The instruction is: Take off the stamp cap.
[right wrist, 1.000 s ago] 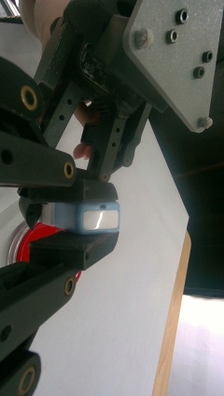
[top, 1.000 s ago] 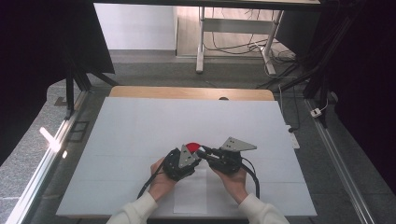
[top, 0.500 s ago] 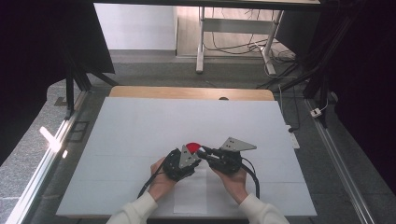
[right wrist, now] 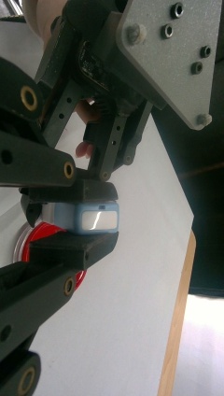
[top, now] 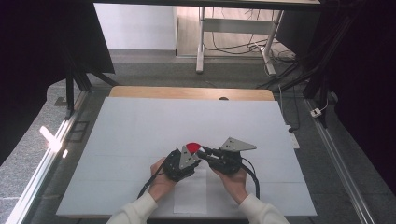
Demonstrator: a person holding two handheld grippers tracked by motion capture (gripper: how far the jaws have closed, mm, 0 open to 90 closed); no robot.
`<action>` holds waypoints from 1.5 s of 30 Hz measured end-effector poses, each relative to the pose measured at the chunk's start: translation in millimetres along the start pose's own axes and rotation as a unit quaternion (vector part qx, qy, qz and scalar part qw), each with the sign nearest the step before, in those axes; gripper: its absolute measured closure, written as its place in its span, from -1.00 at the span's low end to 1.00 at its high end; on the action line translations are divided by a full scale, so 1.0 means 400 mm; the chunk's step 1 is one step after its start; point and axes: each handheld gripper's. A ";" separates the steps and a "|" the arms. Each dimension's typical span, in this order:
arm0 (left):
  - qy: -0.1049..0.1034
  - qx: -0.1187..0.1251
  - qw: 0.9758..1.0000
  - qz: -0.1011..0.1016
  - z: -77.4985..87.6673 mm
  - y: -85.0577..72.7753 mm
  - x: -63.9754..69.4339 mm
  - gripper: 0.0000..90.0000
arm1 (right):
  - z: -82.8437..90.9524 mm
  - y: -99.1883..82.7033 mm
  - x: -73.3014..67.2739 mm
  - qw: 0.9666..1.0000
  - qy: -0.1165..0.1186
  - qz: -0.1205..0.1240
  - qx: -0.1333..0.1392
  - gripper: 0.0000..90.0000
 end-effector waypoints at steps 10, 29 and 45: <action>-0.001 0.002 1.000 -0.001 0.000 -0.001 -0.002 0.45 | 0.000 -0.001 0.000 1.000 -0.001 0.000 0.000 0.68; 0.002 0.004 1.000 0.022 -0.003 -0.014 -0.026 0.45 | 0.034 0.011 0.022 0.999 -0.024 -0.013 0.029 0.69; -0.004 0.014 0.999 0.036 0.026 -0.019 -0.045 0.45 | 0.041 0.014 0.025 0.999 -0.024 -0.012 0.036 0.69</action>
Point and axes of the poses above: each handheld gripper's, and its own axes: z roughly backward along the jaws, y roughly out of its top, x roughly to its right, and after that the axes turned 5 degrees about z, right-handed
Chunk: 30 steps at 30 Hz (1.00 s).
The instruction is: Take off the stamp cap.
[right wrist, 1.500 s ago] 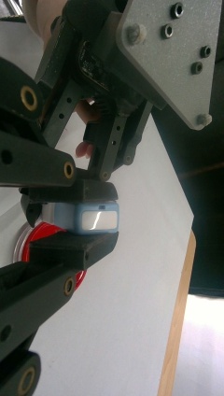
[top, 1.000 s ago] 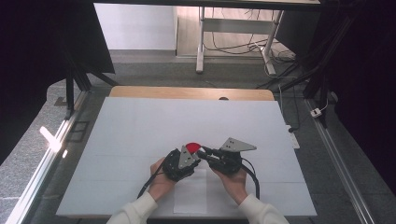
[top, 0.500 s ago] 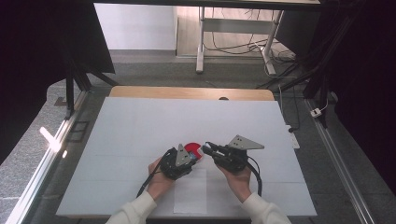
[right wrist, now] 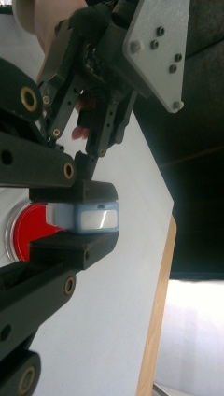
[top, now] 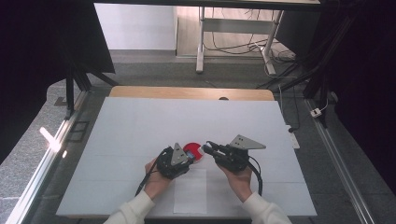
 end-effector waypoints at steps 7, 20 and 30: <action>-0.001 0.003 1.000 0.008 0.038 -0.014 -0.022 0.45 | 0.004 0.001 0.004 1.000 -0.003 0.002 -0.001 0.69; -0.004 0.025 0.998 0.064 0.128 -0.058 -0.090 0.44 | 0.008 0.001 0.009 1.000 -0.003 0.008 -0.010 0.69; 0.007 0.020 0.997 0.080 0.172 -0.106 -0.108 0.44 | 0.012 0.001 0.014 1.000 -0.002 0.009 -0.014 0.69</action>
Point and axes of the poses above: each handheld gripper's, and its own axes: z roughly backward along the jaws, y roughly out of its top, x roughly to its right, and after that the axes turned 5 degrees about z, right-handed
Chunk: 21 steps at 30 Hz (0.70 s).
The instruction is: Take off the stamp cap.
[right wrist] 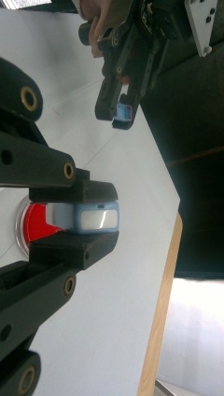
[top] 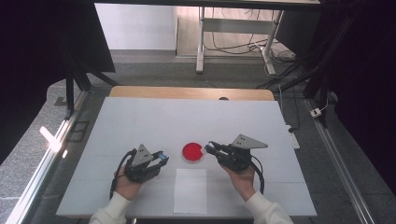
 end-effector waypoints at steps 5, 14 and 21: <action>0.011 0.000 1.000 0.010 0.023 -0.022 -0.018 0.44 | 0.003 -0.001 0.004 1.000 -0.002 0.000 0.001 0.68; 0.035 -0.003 0.998 0.044 0.081 -0.072 -0.060 0.44 | 0.009 0.001 0.006 1.000 -0.002 0.001 0.002 0.68; 0.052 -0.002 0.996 0.066 0.126 -0.109 -0.087 0.44 | 0.007 0.001 0.007 1.000 0.000 0.001 -0.002 0.68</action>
Point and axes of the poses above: each handheld gripper's, and its own axes: z roughly backward along the jaws, y roughly out of its top, x roughly to its right, and after that the axes turned 5 degrees about z, right-handed
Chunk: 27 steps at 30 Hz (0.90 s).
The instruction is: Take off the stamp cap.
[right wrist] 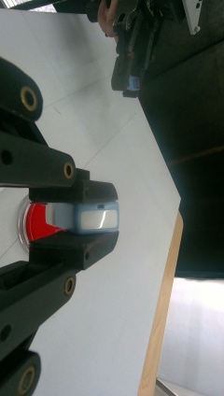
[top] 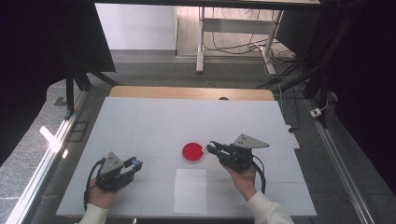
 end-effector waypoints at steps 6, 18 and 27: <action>0.007 0.000 1.000 0.007 0.013 -0.011 -0.014 0.44 | -0.001 0.001 -0.001 1.000 0.002 0.001 -0.001 0.68; 0.008 -0.002 1.000 0.005 0.012 -0.011 -0.014 0.44 | 0.002 0.005 -0.002 1.000 0.002 0.003 0.001 0.68; 0.008 -0.004 1.000 0.004 0.009 -0.011 -0.015 0.44 | -0.001 0.006 0.000 1.000 0.004 0.005 -0.002 0.68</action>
Point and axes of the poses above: each handheld gripper's, and its own axes: z roughly backward along the jaws, y roughly out of its top, x roughly to its right, and after that the axes turned 5 degrees about z, right-handed
